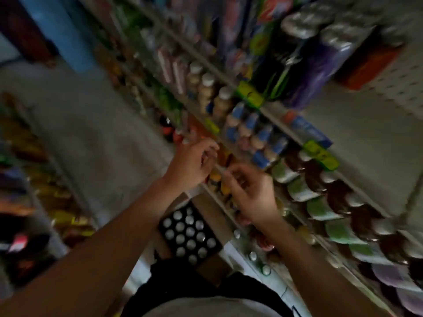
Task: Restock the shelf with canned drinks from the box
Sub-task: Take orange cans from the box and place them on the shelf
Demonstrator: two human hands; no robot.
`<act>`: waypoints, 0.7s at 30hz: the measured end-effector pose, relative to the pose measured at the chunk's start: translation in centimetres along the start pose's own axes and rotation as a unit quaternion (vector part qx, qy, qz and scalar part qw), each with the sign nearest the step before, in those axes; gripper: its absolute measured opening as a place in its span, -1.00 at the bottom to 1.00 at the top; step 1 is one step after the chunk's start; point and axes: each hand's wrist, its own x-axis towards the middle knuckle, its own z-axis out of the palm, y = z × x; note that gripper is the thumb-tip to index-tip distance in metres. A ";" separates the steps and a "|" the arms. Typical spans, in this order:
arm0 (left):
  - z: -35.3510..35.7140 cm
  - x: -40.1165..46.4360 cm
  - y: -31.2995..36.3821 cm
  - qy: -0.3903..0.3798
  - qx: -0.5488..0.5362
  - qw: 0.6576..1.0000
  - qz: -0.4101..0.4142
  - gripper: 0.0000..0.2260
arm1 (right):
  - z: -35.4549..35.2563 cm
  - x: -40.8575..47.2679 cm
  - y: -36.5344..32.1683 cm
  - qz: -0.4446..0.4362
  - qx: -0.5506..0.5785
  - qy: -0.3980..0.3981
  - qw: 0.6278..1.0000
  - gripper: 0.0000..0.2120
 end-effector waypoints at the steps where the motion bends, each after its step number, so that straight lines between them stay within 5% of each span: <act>1: 1.4 -2.1 -3.4 -0.024 0.005 0.996 -0.080 -0.77 | 3.0 -0.4 2.9 0.042 -0.018 -0.075 0.996 -0.90; 5: 7.8 -11.1 -15.5 -0.066 0.019 0.932 -0.356 -0.90 | 14.2 -2.4 15.2 0.207 -0.095 -0.297 0.927 -0.85; 10: 16.4 -20.5 -28.1 -0.056 -0.015 0.858 -0.511 -0.78 | 28.1 -5.0 29.2 0.259 -0.176 -0.392 0.865 -0.86; 17: 24.7 -24.2 -42.1 0.020 -0.096 0.834 -0.542 -0.96 | 46.5 -2.3 45.1 0.388 -0.152 -0.326 0.848 -0.27; 21: 27.6 -24.4 -47.6 0.031 -0.125 0.839 -0.529 -0.89 | 51.9 -1.4 49.5 0.425 -0.164 -0.376 0.807 -0.71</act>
